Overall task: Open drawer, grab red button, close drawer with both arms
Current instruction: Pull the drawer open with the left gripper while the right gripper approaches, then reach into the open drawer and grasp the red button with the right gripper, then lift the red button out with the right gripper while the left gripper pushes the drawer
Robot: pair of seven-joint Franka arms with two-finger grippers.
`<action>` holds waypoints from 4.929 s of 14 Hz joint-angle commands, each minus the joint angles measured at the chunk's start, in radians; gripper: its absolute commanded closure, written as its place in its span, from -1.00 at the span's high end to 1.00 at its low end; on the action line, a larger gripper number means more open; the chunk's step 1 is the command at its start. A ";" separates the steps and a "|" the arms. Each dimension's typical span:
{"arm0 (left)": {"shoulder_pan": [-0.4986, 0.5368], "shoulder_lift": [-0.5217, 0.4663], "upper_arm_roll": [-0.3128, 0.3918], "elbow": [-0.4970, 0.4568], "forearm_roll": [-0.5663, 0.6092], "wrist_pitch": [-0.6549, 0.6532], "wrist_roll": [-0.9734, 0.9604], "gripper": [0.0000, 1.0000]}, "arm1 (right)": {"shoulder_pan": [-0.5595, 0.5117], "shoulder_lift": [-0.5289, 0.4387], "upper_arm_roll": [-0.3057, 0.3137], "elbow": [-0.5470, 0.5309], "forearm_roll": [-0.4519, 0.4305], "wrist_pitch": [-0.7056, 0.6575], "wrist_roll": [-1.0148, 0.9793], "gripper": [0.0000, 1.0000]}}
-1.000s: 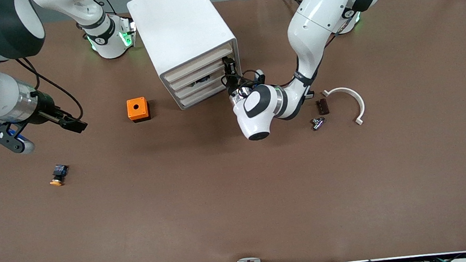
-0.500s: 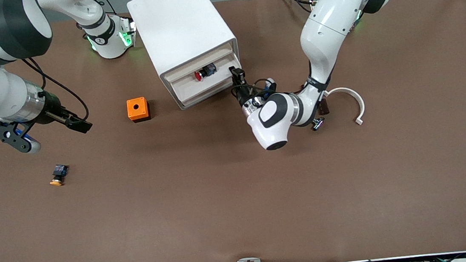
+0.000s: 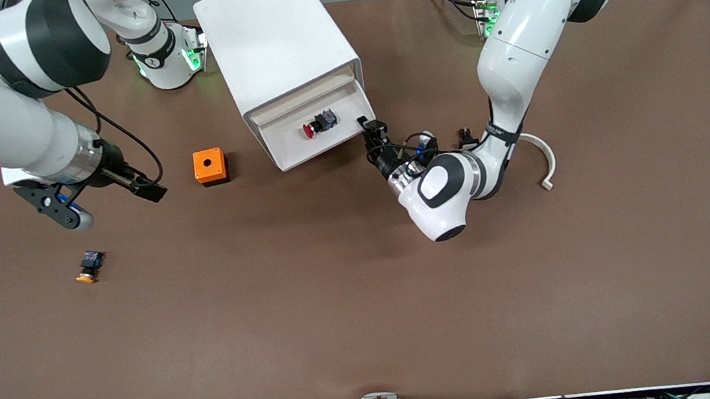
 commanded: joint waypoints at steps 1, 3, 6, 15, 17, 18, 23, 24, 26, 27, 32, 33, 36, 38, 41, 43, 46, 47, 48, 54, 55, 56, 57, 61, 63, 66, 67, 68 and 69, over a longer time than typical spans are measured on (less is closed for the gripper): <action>0.022 0.014 0.003 0.025 -0.012 0.018 0.018 -0.59 | 0.063 -0.071 -0.006 -0.128 0.017 0.089 0.097 1.00; 0.037 0.011 0.003 0.028 -0.015 0.018 0.020 -0.59 | 0.132 -0.071 -0.006 -0.142 0.016 0.119 0.203 1.00; 0.057 0.012 0.003 0.036 -0.035 0.020 0.021 -0.58 | 0.244 -0.068 -0.006 -0.163 0.016 0.180 0.357 1.00; 0.080 0.012 0.005 0.048 -0.037 0.038 0.081 1.00 | 0.524 0.015 -0.007 -0.187 -0.021 0.379 0.815 1.00; 0.105 0.009 0.002 0.048 -0.038 0.038 0.109 1.00 | 0.574 0.067 -0.007 -0.187 -0.066 0.428 0.910 1.00; 0.117 0.007 -0.002 0.050 -0.038 0.038 0.124 1.00 | 0.593 0.088 -0.007 -0.182 -0.073 0.439 0.938 1.00; 0.172 0.004 0.000 0.117 -0.031 0.014 0.366 1.00 | 0.662 0.207 -0.007 -0.133 -0.132 0.445 1.052 1.00; 0.172 0.003 0.015 0.123 -0.029 0.014 0.447 1.00 | 0.670 0.222 -0.009 -0.125 -0.132 0.450 1.069 1.00; 0.171 -0.006 0.069 0.156 -0.028 0.014 0.623 1.00 | 0.673 0.227 -0.007 -0.122 -0.132 0.453 1.073 1.00; 0.171 -0.012 0.086 0.159 -0.026 0.014 0.706 1.00 | 0.674 0.231 -0.009 -0.121 -0.132 0.453 1.075 1.00; 0.165 -0.071 0.110 0.159 0.107 0.062 1.086 1.00 | 0.680 0.253 -0.007 -0.107 -0.133 0.455 1.089 1.00; 0.160 -0.084 0.110 0.159 0.148 0.092 1.107 1.00 | 0.680 0.253 -0.007 -0.107 -0.132 0.455 1.087 1.00; 0.134 -0.120 0.109 0.159 0.247 0.226 1.196 1.00 | 0.683 0.260 -0.007 -0.105 -0.132 0.455 1.087 1.00; 0.126 -0.140 0.110 0.159 0.273 0.302 1.210 1.00 | 0.685 0.270 -0.007 -0.099 -0.132 0.455 1.087 1.00; 0.114 -0.163 0.107 0.159 0.368 0.345 1.213 1.00 | 0.685 0.270 -0.007 -0.093 -0.130 0.456 1.089 1.00; 0.097 -0.189 0.110 0.157 0.429 0.395 1.216 1.00 | 0.685 0.270 -0.007 -0.093 -0.127 0.456 1.090 1.00; 0.082 -0.195 0.110 0.156 0.472 0.455 1.227 1.00 | 0.688 0.276 -0.007 -0.093 -0.126 0.465 1.089 0.90; 0.076 -0.195 0.109 0.156 0.501 0.466 1.230 1.00 | 0.690 0.277 -0.006 -0.093 -0.126 0.465 1.089 0.83; 0.076 -0.195 0.106 0.156 0.515 0.475 1.232 1.00 | 0.693 0.277 -0.006 -0.093 -0.126 0.465 1.089 0.81; 0.013 -0.223 0.106 0.148 0.626 0.509 1.230 1.00 | 0.694 0.277 -0.006 -0.093 -0.116 0.464 1.087 -0.38; -0.002 -0.223 0.106 0.148 0.640 0.511 1.230 1.00 | 0.694 0.277 -0.006 -0.091 -0.115 0.464 1.087 -0.98; -0.018 -0.224 0.107 0.148 0.658 0.512 1.230 1.00 | 0.694 0.277 -0.006 -0.091 -0.113 0.462 1.087 -1.00; -0.024 -0.233 0.106 0.146 0.676 0.512 1.229 1.00 | 0.694 0.277 -0.006 -0.091 -0.113 0.459 1.086 -1.00; -0.053 -0.238 0.106 0.145 0.761 0.512 1.210 1.00 | 0.673 0.282 -0.009 -0.006 -0.115 0.430 1.043 -1.00; -0.056 -0.240 0.106 0.145 0.761 0.512 1.210 1.00 | 0.621 0.282 -0.009 0.121 -0.113 0.276 0.941 -1.00; -0.058 -0.238 0.106 0.145 0.762 0.512 1.210 1.00 | 0.518 0.265 -0.009 0.209 -0.104 0.075 0.657 -1.00; -0.058 -0.238 0.106 0.145 0.762 0.512 1.210 1.00 | 0.478 0.244 -0.010 0.206 -0.104 0.033 0.524 -1.00; -0.056 -0.239 0.106 0.145 0.762 0.512 1.210 1.00 | 0.428 0.227 -0.013 0.203 -0.104 -0.008 0.389 -1.00; -0.059 -0.238 0.107 0.143 0.762 0.512 1.210 1.00 | 0.362 0.212 -0.013 0.197 -0.106 -0.021 0.256 -1.00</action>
